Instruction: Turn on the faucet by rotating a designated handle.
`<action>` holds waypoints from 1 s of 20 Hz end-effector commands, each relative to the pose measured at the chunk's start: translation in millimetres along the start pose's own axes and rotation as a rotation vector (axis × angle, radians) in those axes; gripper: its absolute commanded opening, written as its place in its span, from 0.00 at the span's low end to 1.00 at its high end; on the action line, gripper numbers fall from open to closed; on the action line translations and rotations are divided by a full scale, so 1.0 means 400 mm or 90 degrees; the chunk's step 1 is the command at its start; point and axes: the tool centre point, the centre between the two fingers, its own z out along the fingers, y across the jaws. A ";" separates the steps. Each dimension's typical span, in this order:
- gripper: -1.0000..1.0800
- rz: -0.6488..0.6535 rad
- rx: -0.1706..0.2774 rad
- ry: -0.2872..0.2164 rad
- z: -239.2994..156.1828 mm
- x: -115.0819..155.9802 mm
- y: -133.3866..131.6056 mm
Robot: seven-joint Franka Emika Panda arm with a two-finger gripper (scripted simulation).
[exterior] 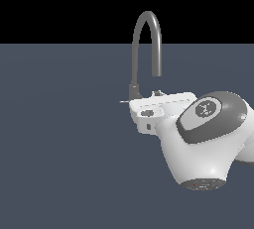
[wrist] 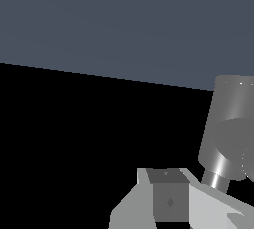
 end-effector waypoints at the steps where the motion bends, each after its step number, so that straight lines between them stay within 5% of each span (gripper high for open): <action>1: 0.00 0.019 -0.012 0.033 -0.018 0.048 0.046; 10: 0.00 0.054 -0.038 0.094 -0.060 0.134 0.137; 20: 0.00 0.082 -0.089 0.098 -0.053 0.105 0.261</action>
